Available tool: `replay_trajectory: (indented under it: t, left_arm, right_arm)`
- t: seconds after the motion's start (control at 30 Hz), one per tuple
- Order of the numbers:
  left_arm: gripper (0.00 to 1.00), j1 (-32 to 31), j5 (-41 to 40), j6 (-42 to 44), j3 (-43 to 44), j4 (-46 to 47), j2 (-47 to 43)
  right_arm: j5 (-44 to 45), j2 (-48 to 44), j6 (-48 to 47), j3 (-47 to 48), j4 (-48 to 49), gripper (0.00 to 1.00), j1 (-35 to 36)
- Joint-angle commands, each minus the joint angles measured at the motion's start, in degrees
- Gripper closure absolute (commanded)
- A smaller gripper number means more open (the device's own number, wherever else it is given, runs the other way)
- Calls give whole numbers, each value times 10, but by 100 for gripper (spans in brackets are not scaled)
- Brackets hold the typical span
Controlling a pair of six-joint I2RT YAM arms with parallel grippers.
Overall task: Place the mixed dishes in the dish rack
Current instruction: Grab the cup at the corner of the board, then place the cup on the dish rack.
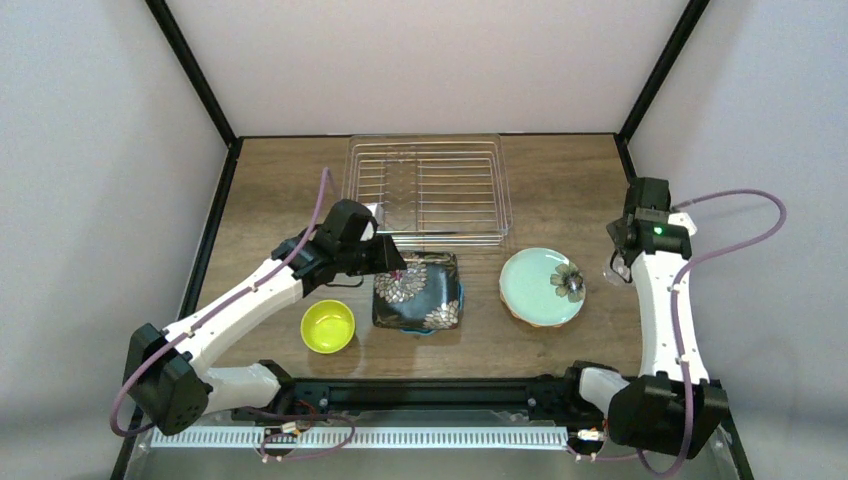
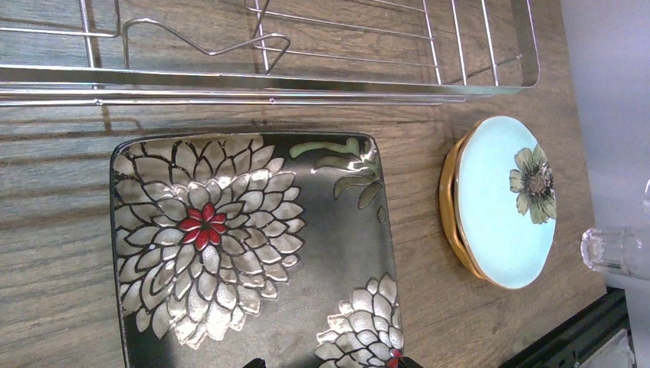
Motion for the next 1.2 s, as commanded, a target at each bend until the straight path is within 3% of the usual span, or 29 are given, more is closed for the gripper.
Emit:
replay_trajectory:
  t: [0.0, 0.77, 1.17]
  left_arm:
    - [0, -3, 8, -7, 2, 2, -7]
    - [0, 14, -51, -58, 7, 10, -27]
    - [0, 62, -85, -127, -22, 58, -74]
  right_arm:
    - [-68, 20, -34, 47, 50, 99, 29]
    - [-338, 263, -17, 257, 292, 99, 224]
    - [-511, 355, 84, 250, 510, 99, 279]
